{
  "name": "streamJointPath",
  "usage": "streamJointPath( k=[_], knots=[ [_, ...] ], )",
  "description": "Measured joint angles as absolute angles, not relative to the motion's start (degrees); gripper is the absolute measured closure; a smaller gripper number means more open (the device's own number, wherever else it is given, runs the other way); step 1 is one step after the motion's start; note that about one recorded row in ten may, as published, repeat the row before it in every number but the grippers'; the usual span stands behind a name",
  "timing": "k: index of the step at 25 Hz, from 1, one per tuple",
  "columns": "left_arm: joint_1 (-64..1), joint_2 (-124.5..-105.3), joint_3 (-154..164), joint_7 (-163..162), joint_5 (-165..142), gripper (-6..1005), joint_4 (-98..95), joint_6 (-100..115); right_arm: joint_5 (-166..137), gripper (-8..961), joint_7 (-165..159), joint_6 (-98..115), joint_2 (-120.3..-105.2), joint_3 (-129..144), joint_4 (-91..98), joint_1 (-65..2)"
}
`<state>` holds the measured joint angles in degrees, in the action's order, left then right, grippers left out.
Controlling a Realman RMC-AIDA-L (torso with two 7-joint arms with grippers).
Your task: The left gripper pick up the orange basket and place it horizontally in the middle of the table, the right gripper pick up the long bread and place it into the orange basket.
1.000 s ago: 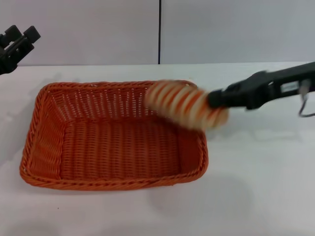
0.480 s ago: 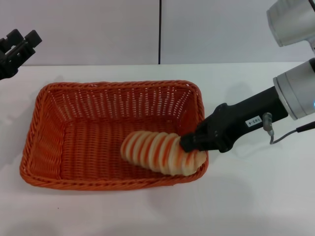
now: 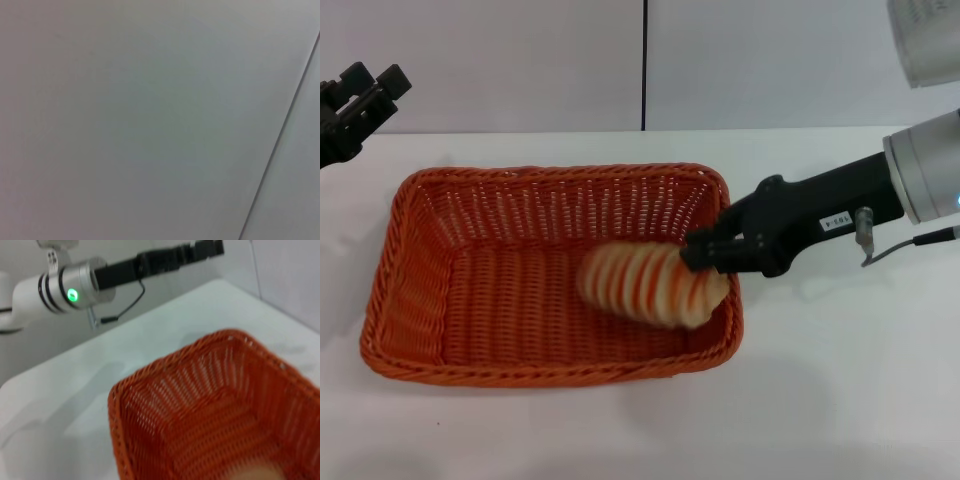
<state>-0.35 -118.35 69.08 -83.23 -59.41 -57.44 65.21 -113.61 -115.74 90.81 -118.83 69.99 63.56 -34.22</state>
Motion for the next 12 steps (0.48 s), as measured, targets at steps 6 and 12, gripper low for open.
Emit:
streamJointPath(
  k=[6, 12],
  knots=[
    [-0.35, -118.39, 69.01, -83.17, -59.41, 406, -57.4, 65.38, -112.37, 656, -113.89, 90.98, -118.76, 67.43, 63.11, -34.08],
    [-1.13, -118.25, 66.6, -81.69, -59.39, 406, -53.94, 65.98, -111.63, 516, -114.82, 94.65, -119.04, 59.84, 72.17, -30.12]
  ],
)
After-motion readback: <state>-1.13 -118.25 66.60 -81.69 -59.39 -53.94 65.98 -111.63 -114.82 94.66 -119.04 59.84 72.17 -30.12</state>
